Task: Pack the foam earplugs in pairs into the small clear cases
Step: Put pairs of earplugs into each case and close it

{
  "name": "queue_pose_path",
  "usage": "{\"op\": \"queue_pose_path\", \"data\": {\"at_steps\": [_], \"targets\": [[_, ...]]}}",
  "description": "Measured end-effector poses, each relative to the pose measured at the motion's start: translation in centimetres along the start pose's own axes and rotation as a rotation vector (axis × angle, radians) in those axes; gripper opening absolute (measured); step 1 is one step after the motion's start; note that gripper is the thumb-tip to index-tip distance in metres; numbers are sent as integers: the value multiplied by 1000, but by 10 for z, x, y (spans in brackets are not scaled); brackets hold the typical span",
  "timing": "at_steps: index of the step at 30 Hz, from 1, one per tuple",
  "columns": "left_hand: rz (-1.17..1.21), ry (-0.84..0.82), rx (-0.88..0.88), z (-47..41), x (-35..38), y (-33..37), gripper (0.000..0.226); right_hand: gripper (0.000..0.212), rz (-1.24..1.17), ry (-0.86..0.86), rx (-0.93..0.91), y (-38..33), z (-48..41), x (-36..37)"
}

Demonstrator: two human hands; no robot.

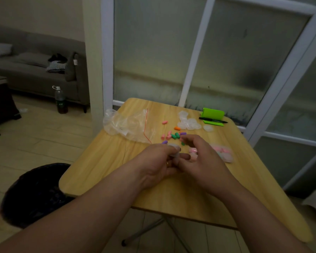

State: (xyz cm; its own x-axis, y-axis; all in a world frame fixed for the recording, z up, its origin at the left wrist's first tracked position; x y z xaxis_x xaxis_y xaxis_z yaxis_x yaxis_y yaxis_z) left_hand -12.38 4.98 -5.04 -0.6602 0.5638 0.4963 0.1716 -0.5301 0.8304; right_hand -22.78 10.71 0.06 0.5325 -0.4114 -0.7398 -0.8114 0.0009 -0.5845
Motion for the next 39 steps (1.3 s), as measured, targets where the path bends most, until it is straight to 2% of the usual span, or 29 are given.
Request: {"op": "queue_pose_path", "data": {"at_steps": [6,11,16,20,24,28,31,34,39], "targets": [[24,-17,-45,0,18,-12,19,70,59,14,13,9,13,-6],[40,-45,-48,-6,41,-25,31,62,53,28,32,22,23,-11],[64,-46,-10,-16,60,-32,31,55,50,114,49,34,34,-28],[11,-45,37,-25,72,-38,28,42,112,192,57,42,40,-47],[-75,-79,31,-30,86,-42,21,38,139,227,106,58,43,-67],[-32,71,117,-39,71,-25,20,44,107,304,266,97,47,-99],[2,213,184,-43,46,-8,21,41,134,233,381,121,50,-99],[3,266,204,-42,33,-1,18,40,205,176,386,125,46,-87],[27,290,209,-43,26,0,31,42,256,135,347,117,36,-67]]}}
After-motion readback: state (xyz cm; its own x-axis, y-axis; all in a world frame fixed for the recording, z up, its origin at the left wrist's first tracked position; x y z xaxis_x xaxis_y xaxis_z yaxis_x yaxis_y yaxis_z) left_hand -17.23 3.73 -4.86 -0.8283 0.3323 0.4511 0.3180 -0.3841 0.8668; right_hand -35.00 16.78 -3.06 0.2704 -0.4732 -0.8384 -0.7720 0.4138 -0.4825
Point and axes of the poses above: each hand's wrist, its own z-axis away from the middle knuckle, its own x-axis out of the palm, y = z × x, the point moved 9 cm from there along -z, towards the middle knuckle, and after that the axes turned 1 degree about -y, right-handed, at the moved point
